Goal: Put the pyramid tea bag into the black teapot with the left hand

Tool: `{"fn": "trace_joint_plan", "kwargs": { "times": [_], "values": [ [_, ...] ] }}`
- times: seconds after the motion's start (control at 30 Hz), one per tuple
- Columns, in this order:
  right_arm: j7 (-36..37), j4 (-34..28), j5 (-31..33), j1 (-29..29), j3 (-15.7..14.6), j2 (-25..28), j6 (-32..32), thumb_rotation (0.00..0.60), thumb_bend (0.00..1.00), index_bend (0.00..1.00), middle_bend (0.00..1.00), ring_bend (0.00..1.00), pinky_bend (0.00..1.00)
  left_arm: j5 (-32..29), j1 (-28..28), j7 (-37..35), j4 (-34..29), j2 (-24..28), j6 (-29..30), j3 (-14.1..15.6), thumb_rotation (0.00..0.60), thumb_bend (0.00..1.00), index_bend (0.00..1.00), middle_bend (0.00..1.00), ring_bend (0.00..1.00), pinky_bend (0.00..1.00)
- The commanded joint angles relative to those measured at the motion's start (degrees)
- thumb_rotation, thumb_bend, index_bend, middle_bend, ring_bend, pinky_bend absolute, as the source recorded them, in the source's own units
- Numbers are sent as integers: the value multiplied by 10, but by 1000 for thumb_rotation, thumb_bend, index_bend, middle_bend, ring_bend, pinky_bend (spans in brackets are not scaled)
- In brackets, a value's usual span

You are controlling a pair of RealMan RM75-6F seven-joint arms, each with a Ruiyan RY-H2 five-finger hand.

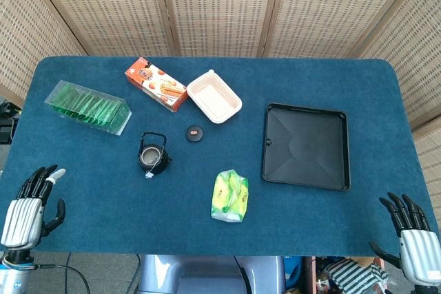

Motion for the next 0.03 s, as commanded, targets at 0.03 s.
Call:
{"fn": "trace_joint_plan", "kwargs": {
  "times": [0.03],
  "values": [
    [-1, -2, 0, 2, 0, 2, -1, 600, 102, 178, 196, 62, 165, 4, 8, 3, -1, -2, -1, -3, 600, 601, 158, 121, 76, 130]
  ]
}}
